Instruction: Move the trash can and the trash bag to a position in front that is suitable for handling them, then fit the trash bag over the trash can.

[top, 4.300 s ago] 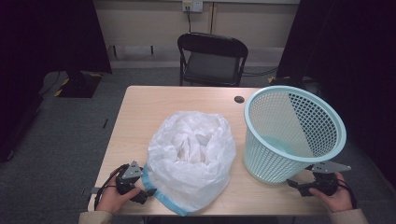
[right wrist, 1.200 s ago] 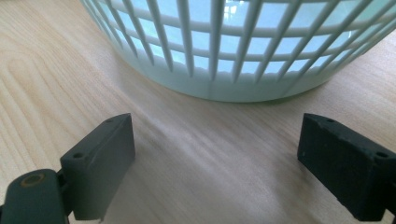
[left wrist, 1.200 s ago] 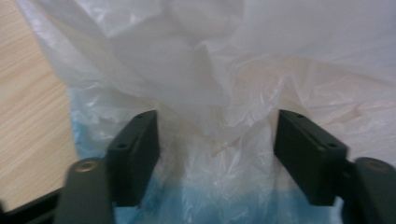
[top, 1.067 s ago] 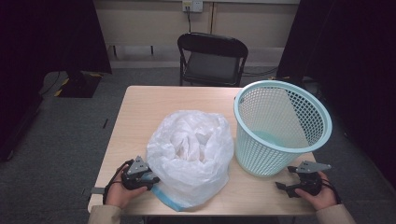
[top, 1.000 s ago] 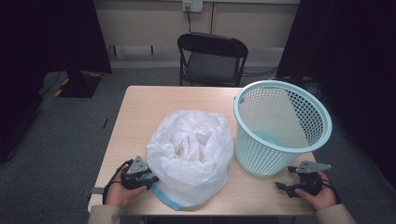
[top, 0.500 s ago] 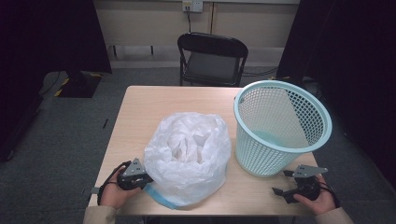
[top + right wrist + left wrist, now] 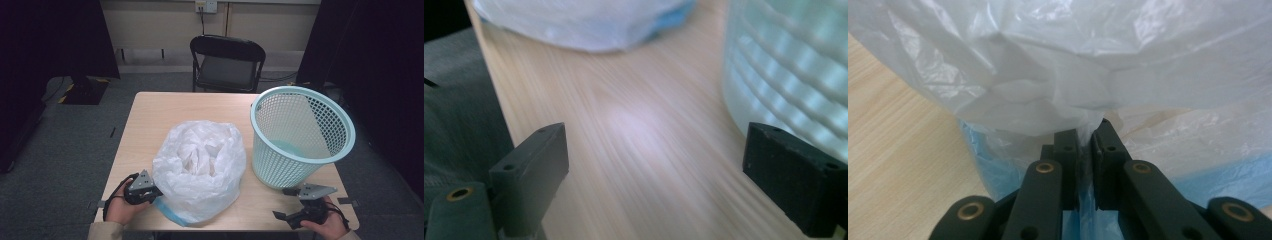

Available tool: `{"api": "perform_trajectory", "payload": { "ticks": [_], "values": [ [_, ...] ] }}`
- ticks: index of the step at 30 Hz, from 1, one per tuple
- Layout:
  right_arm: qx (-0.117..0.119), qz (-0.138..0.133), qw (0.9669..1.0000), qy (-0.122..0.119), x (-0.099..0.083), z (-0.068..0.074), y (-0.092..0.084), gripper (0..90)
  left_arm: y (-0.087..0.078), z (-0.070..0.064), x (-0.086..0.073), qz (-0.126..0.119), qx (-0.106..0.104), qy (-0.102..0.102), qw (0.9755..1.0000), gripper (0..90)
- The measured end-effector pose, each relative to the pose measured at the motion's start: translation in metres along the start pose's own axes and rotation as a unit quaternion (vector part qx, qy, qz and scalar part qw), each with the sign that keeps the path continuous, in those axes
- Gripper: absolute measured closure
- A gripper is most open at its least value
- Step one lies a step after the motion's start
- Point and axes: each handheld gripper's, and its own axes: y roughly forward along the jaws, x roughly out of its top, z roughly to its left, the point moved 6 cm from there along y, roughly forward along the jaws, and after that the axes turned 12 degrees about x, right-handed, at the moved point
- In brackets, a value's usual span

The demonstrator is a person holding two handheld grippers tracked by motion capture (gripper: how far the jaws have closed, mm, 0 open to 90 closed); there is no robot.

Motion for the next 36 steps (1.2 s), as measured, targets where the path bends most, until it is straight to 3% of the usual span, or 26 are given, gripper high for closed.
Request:
{"api": "perform_trajectory", "payload": {
  "ticks": [6, 16, 24, 31, 36],
  "values": [
    [0.006, -0.037, 0.9992, -0.014, 0.028, 0.01, 0.022, 10.4, 0.0, 0.001, 0.0, -0.004, -0.004, -0.005, 1.0, 83.5],
    [0.019, -0.025, 0.9993, -0.021, 0.037, 0.015, 0.047, 10.4, -0.004, 0.001, -0.002, -0.004, -0.006, -0.005, 1.0, 83.5],
    [0.037, -0.018, 0.9989, -0.023, 0.046, 0.023, 0.073, 10.5, -0.005, 0.0, -0.003, 0.001, -0.011, 0.007, 0.9999, 83.5],
    [0.036, -0.023, 0.9986, -0.031, 0.06, 0.027, 0.097, 10.9, -0.01, 0.001, -0.007, 0.008, -0.014, 0.013, 0.9998, 83.5],
    [0.017, -0.017, 0.999, -0.037, 0.066, 0.022, 0.113, 11.2, -0.011, 0.001, -0.01, 0.013, -0.016, 0.016, 0.9997, 83.5]
  ]
}}
